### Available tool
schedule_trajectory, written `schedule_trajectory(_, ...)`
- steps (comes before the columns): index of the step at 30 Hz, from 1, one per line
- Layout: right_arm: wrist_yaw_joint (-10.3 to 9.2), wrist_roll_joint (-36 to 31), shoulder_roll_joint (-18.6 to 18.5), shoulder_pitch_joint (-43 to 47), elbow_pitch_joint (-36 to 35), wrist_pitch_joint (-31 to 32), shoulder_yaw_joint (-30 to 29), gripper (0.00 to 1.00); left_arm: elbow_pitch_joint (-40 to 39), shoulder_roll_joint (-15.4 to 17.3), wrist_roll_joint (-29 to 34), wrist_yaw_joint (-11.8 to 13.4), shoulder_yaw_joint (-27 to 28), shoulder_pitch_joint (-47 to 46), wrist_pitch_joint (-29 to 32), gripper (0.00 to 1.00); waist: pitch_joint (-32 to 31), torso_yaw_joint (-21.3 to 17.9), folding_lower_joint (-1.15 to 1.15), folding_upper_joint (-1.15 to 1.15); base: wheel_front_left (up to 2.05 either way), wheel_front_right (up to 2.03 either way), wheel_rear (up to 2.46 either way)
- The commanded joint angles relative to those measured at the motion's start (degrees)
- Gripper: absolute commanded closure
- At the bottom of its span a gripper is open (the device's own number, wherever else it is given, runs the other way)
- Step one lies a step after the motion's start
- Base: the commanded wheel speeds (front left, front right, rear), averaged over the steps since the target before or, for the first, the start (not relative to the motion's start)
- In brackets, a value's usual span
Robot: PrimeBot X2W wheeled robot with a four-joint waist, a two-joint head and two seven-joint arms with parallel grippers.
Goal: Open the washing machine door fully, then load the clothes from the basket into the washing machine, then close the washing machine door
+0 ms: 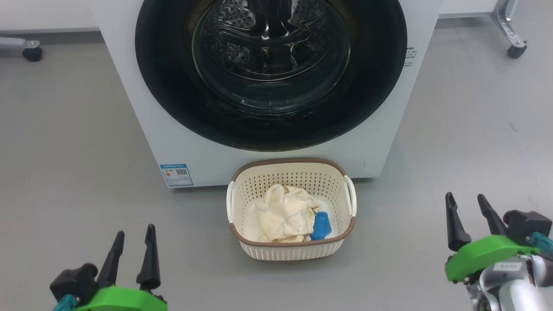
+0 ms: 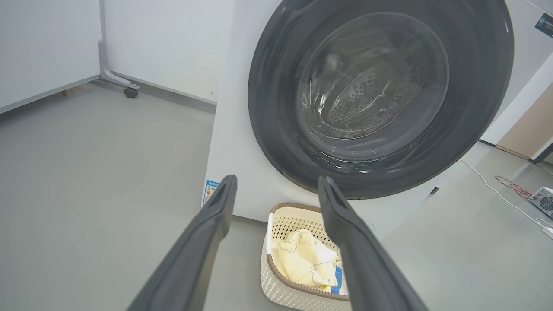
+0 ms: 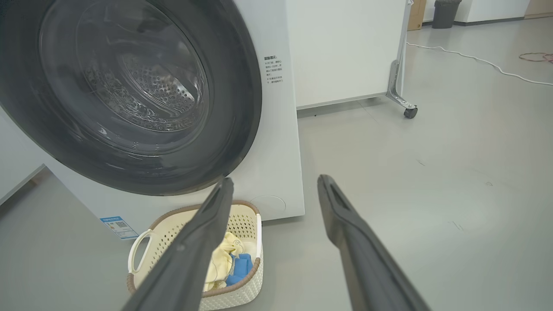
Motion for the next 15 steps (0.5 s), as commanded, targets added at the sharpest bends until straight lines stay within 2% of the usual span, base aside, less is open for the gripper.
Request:
schedule_trajectory(1, -0.04, -2.1, -0.5, -3.0, -2.3, -1.1, 1.1, 0.00, -1.7, 1.1, 1.8, -0.1, 1.5, -2.6, -0.8, 0.00, -0.1, 0.0, 0.00, 0.00, 0.00, 0.00, 0.00)
schedule_trajectory(15, -0.05, -13.5, -0.6, -3.4, -3.0, -2.9, 1.2, 0.00, -1.4, 1.1, 10.9, 0.4, 1.1, -3.2, -3.2, 0.00, -0.1, -0.1, 0.00, 0.00, 0.00, 0.00, 0.00)
